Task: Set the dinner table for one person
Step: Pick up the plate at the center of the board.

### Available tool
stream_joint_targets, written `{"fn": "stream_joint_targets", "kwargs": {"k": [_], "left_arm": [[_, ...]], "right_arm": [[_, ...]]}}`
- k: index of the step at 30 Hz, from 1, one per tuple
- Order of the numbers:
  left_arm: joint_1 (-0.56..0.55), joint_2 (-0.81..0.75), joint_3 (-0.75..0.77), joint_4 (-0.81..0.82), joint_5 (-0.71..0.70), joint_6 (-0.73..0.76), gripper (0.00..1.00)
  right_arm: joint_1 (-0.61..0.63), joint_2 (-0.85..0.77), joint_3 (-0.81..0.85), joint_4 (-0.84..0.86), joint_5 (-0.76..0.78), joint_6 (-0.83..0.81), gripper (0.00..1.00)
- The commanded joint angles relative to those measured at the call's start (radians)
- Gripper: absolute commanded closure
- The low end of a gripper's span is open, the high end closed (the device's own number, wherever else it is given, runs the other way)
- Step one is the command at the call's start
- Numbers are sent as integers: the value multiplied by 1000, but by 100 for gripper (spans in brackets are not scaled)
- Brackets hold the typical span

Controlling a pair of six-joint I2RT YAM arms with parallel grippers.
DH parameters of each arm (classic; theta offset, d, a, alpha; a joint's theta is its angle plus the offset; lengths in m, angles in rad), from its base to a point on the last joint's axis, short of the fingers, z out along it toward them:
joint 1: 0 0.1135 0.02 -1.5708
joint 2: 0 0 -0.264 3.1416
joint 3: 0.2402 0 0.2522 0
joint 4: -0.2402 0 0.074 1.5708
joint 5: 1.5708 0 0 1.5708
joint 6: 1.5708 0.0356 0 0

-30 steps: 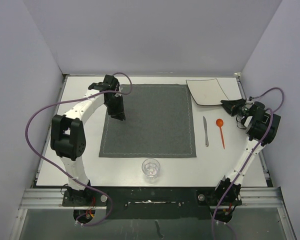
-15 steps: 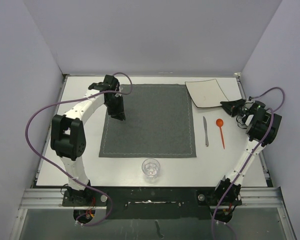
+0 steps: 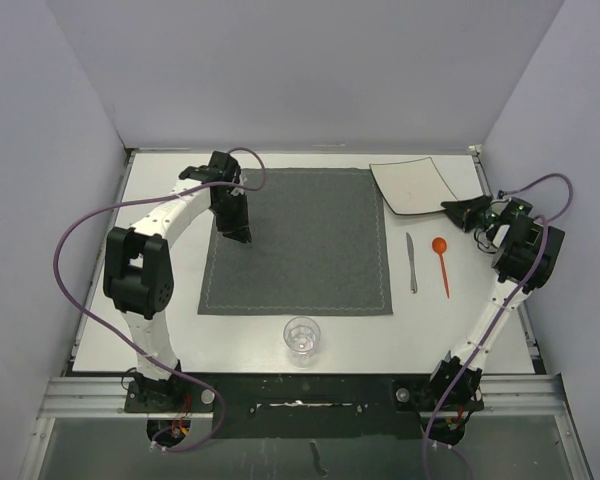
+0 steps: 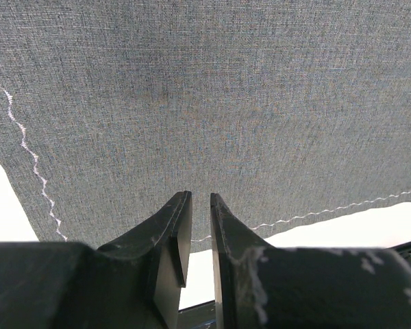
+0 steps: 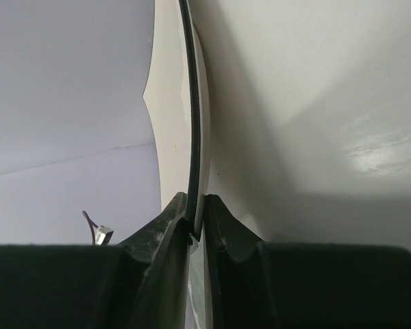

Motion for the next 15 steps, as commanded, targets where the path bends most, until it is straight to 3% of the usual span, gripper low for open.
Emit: {"fn": "stream_joint_targets", "kwargs": {"k": [1, 15], "left_arm": [[-7, 20, 17, 12, 18, 11, 84], [-13, 29, 22, 4, 19, 16, 84]], "right_arm": [[-19, -156, 90, 75, -38, 53, 100], [3, -201, 109, 55, -41, 31, 100]]}}
